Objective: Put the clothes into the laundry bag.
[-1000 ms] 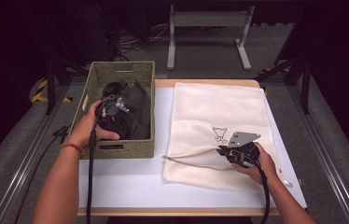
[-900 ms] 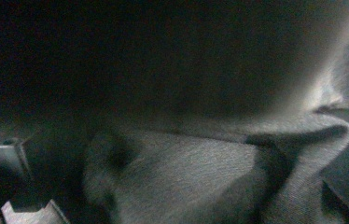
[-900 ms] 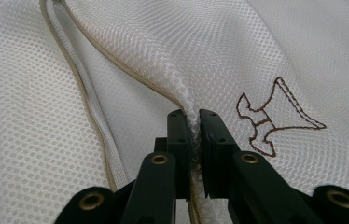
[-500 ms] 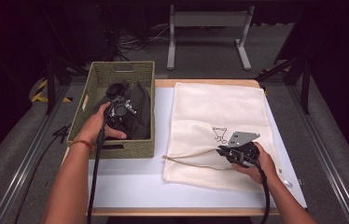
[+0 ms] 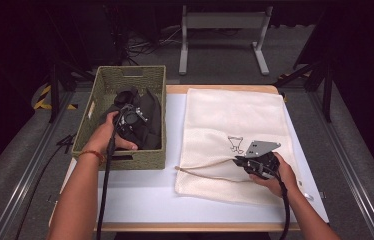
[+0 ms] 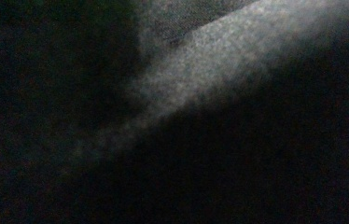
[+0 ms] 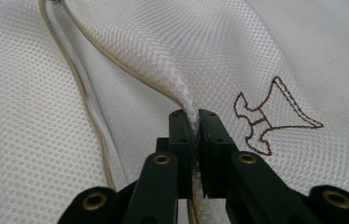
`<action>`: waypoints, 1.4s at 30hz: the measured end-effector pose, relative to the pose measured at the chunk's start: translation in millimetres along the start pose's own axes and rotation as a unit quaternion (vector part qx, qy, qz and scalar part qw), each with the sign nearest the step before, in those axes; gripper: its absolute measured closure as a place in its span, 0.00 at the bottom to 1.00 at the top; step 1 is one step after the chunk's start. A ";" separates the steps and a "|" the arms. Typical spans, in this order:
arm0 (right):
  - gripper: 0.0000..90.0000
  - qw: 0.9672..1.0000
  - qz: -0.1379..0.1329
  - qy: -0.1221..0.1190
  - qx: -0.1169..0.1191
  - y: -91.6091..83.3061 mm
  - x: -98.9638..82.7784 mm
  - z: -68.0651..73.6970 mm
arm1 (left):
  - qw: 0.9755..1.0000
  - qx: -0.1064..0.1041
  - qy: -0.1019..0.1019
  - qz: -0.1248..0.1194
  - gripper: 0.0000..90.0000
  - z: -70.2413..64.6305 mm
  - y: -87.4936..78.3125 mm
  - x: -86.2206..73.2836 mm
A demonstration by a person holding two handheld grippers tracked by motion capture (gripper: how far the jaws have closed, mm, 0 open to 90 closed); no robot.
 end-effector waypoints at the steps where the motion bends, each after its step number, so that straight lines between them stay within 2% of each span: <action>1: 0.96 1.000 -0.004 0.001 0.000 -0.6 0.2 -0.4 | 1.000 0.000 0.000 0.002 0.00 -0.1 -0.1 0.2; 4: 0.96 1.000 -0.013 -0.002 -0.009 -5.9 1.8 0.9 | 1.000 0.000 0.008 0.008 0.07 -0.6 -2.1 1.5; 7: 0.96 1.000 -0.024 0.001 -0.013 -10.5 3.6 0.8 | 1.000 -0.001 0.014 0.001 0.22 -1.2 -5.2 0.9; 8: 0.96 1.000 -0.025 0.001 -0.012 -11.2 3.9 0.9 | 1.000 -0.002 0.020 -0.005 0.30 -1.3 -7.8 0.3; 10: 0.96 1.000 -0.026 0.002 -0.012 -11.6 4.2 1.2 | 1.000 0.008 0.014 -0.015 0.54 0.4 -10.7 -0.8; 13: 0.96 1.000 -0.024 0.003 -0.007 -9.7 3.7 1.0 | 1.000 0.004 0.003 -0.026 0.64 3.6 -12.7 -1.8; 15: 0.96 1.000 -0.023 0.002 -0.007 -9.2 3.6 0.9 | 0.999 0.007 -0.001 -0.036 0.74 4.3 -14.3 -2.1; 17: 0.95 1.000 -0.024 0.003 -0.006 -9.9 3.3 0.9 | 0.999 0.009 0.004 -0.037 0.75 4.3 -15.1 -2.4; 19: 0.95 1.000 -0.022 0.002 -0.005 -9.8 2.8 0.7 | 0.999 0.008 0.007 -0.046 0.72 4.4 -16.8 -2.5; 20: 0.95 1.000 -0.022 0.004 -0.004 -9.8 2.5 0.4 | 0.999 0.005 0.006 -0.052 0.66 4.8 -18.1 -3.0; 21: 0.95 1.000 -0.023 0.006 -0.002 -9.7 2.3 0.3 | 0.998 -0.002 0.004 -0.057 0.55 5.7 -20.4 -3.9; 22: 0.95 1.000 -0.022 0.006 -0.001 -9.7 2.2 0.4 | 0.998 -0.002 0.011 -0.061 0.46 7.1 -23.8 -5.3; 23: 0.94 1.000 -0.022 0.007 -0.001 -9.7 2.0 0.3 | 0.998 -0.002 0.009 -0.063 0.35 8.2 -26.4 -7.9; 24: 0.94 1.000 -0.022 0.007 0.001 -9.7 1.7 0.1 | 0.999 -0.014 0.000 -0.050 0.19 9.5 -28.1 -11.3; 25: 0.94 1.000 -0.021 0.006 0.003 -9.6 1.2 -0.3 | 0.999 -0.014 0.000 -0.050 0.10 9.5 -28.1 -11.3; 26: 0.94 1.000 -0.021 0.008 0.003 -9.5 0.8 -0.5 | 0.999 -0.013 0.015 -0.045 0.10 9.9 -31.1 -14.1; 27: 0.94 1.000 -0.022 0.009 0.004 -9.5 0.4 -0.9 | 0.997 -0.017 0.002 -0.074 0.09 13.3 -39.8 -20.2; 28: 0.94 1.000 -0.022 0.009 0.003 -9.5 0.1 -1.1 | 0.997 -0.023 -0.002 -0.077 0.08 14.5 -42.2 -22.5; 31: 0.93 1.000 -0.020 0.010 0.004 -9.8 -0.7 -0.9 | 0.996 -0.032 0.021 -0.076 0.05 13.9 -50.0 -32.6; 33: 0.93 1.000 -0.019 0.010 0.003 -9.8 -1.1 -0.1 | 0.997 -0.018 0.027 -0.074 0.05 13.5 -51.1 -36.8; 34: 0.93 1.000 -0.018 0.010 0.003 -9.8 -1.2 0.3 | 0.997 -0.018 0.030 -0.070 0.05 13.0 -50.0 -37.7; 35: 0.92 1.000 -0.018 0.010 0.003 -9.9 -1.2 0.5 | 0.997 -0.027 0.036 -0.065 0.05 12.3 -47.2 -38.1; 37: 0.92 1.000 -0.017 0.010 0.003 -9.9 -1.2 0.5 | 0.997 -0.040 0.029 -0.067 0.02 12.6 -43.5 -35.7; 39: 0.92 1.000 -0.017 0.012 0.003 -9.9 -1.1 0.3 | 0.995 -0.068 0.025 -0.064 0.00 13.3 -37.0 -29.3; 40: 0.91 1.000 -0.016 0.012 0.002 -9.7 -1.1 0.0 | 0.995 -0.075 0.021 -0.064 0.00 14.0 -34.6 -26.5; 41: 0.91 1.000 -0.017 0.013 0.003 -9.2 -1.2 -0.3 | 0.997 -0.042 0.016 -0.063 0.02 15.3 -29.4 -21.2; 42: 0.91 1.000 -0.017 0.016 0.004 -8.6 -1.6 -0.8 | 0.998 -0.031 0.021 -0.050 0.03 14.8 -24.9 -17.8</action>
Point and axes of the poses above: each handheld gripper's, and its own axes: y roughly forward along the jaws, x roughly out of its top, z roughly to its left, the point moved 2 cm from there along y, roughly forward along the jaws, and after that the axes turned 8 degrees about x, right-handed, at the moved point
